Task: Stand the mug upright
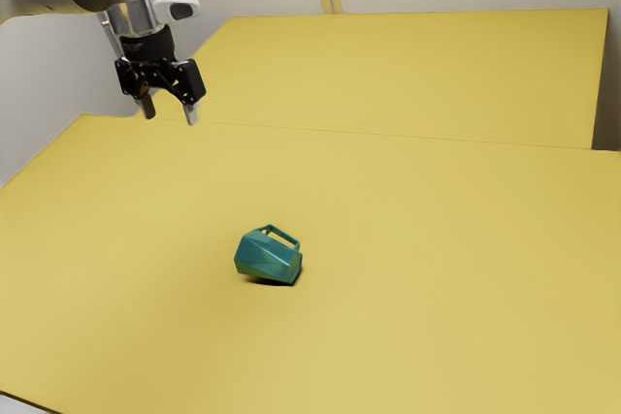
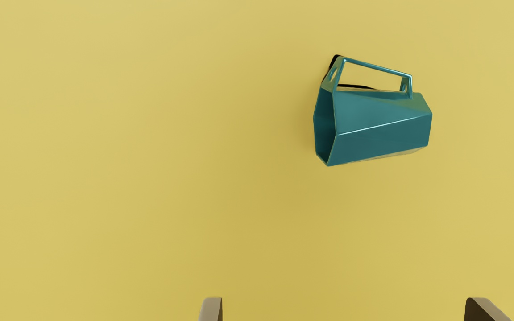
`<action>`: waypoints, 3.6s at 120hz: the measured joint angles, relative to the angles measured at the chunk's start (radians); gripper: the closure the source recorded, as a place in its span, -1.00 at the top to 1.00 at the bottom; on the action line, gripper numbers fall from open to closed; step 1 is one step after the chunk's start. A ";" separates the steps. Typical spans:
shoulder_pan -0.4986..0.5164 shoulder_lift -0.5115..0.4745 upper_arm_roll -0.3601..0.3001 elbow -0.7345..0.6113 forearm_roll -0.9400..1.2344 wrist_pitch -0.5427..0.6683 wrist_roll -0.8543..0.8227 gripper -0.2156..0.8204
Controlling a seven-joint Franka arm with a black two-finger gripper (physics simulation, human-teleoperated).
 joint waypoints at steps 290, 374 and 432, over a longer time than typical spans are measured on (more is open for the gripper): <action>0.024 0.029 0.207 -0.812 -1.024 0.695 0.900 0.55; -0.035 0.061 0.207 -0.812 -1.108 0.636 1.034 0.54; -0.052 0.064 0.207 -0.812 -1.131 0.640 1.075 -0.44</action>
